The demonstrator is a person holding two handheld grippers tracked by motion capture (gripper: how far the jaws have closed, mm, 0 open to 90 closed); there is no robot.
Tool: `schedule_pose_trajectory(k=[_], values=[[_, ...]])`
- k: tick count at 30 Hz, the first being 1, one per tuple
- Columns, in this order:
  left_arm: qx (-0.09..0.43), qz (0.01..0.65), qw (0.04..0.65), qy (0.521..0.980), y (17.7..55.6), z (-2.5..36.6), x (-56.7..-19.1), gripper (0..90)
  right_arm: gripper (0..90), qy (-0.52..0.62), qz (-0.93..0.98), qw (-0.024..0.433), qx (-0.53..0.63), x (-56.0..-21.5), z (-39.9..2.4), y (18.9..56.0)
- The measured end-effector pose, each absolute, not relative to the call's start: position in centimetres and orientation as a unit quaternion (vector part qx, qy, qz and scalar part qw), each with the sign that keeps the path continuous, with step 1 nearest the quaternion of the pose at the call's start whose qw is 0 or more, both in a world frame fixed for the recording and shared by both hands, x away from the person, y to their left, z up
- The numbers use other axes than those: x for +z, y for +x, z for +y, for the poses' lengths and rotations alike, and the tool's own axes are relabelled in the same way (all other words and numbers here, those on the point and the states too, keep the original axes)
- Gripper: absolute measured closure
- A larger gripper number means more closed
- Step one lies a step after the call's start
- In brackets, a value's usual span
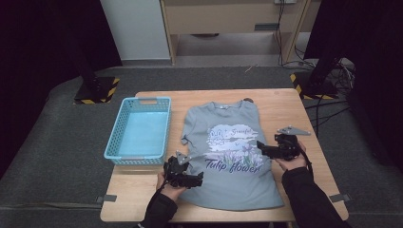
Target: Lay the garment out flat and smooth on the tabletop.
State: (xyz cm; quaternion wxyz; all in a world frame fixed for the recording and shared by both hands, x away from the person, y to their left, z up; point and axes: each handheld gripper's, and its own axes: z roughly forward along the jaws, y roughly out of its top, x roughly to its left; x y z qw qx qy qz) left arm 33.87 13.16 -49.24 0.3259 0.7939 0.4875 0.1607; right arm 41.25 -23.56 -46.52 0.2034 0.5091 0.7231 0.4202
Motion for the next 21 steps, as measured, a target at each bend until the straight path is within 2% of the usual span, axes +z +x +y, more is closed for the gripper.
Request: schedule_pose_trajectory(k=[8,13,21], values=[[0.161,0.482,0.303,0.807,33.3,14.0,-50.1,5.0,17.5,0.529,0.699,0.208,0.435,-46.1,-24.3,44.6],[0.165,0.482,0.290,0.810,33.2,15.0,-50.5,4.8,17.7,0.530,0.707,0.229,0.409,-46.6,-23.9,47.1],[0.180,0.483,0.261,0.816,33.1,15.8,-51.6,4.6,16.4,0.530,0.714,0.228,0.395,-46.6,-23.2,50.0]])
